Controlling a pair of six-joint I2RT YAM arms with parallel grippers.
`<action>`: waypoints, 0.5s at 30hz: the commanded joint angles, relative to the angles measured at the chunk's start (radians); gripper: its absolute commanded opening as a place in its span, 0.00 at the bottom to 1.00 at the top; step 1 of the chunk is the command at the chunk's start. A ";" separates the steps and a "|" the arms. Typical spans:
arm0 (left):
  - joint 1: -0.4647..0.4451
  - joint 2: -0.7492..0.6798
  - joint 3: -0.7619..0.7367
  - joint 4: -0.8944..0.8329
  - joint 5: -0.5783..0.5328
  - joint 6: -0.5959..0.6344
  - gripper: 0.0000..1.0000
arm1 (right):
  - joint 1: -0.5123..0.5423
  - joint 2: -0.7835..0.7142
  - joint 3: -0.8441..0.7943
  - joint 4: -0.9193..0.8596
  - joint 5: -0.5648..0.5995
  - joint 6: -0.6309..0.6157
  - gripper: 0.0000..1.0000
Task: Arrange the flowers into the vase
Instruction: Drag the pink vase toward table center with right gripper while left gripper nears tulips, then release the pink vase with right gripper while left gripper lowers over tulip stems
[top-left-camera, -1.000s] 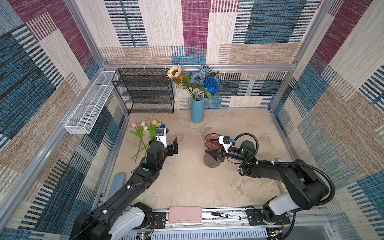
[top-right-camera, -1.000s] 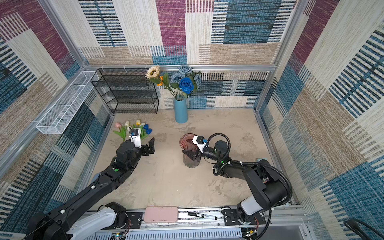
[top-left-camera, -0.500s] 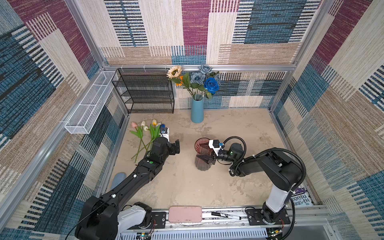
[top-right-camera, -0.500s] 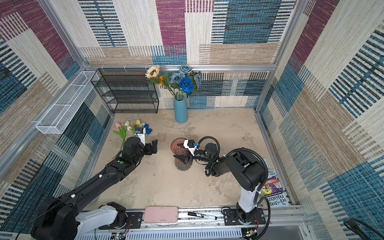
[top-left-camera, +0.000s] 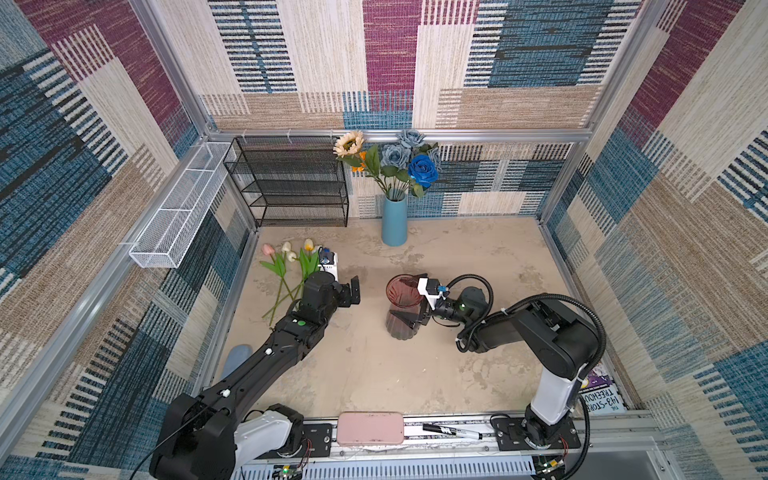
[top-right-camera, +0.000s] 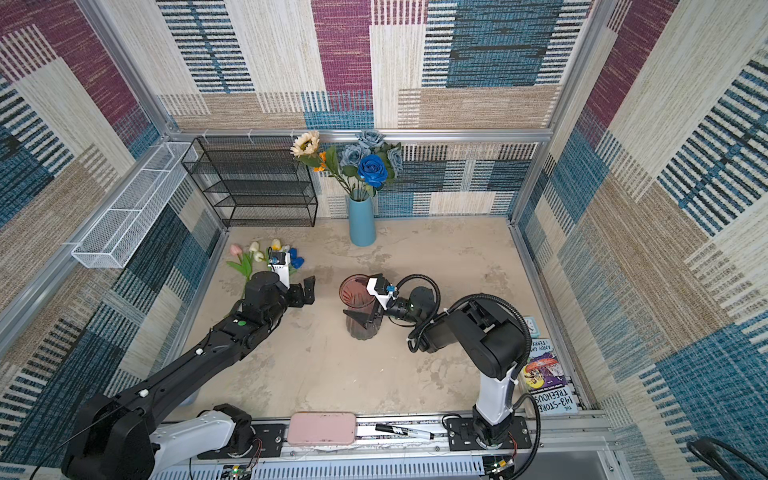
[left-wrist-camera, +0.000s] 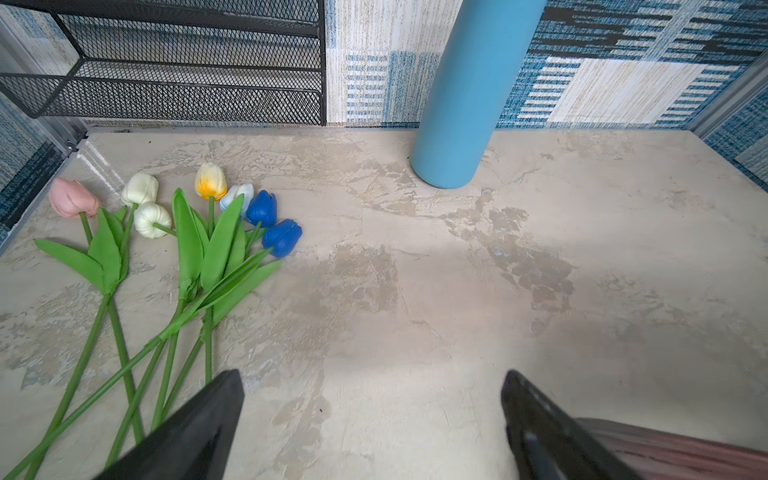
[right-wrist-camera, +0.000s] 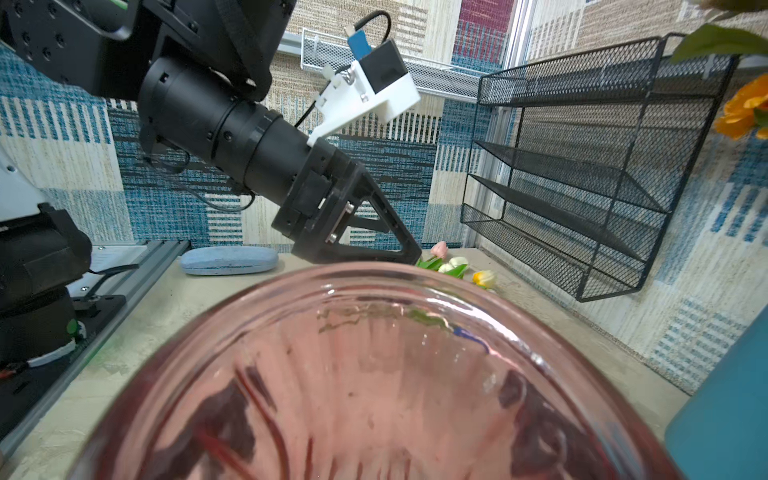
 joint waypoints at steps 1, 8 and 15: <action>0.011 -0.007 0.028 -0.030 0.015 0.014 1.00 | 0.001 -0.024 -0.025 -0.006 0.036 -0.021 1.00; 0.100 0.049 0.133 -0.166 0.036 0.018 1.00 | 0.001 -0.120 -0.104 -0.105 0.033 -0.030 1.00; 0.233 0.300 0.397 -0.447 0.102 0.023 0.97 | 0.001 -0.344 -0.232 -0.200 0.137 -0.025 1.00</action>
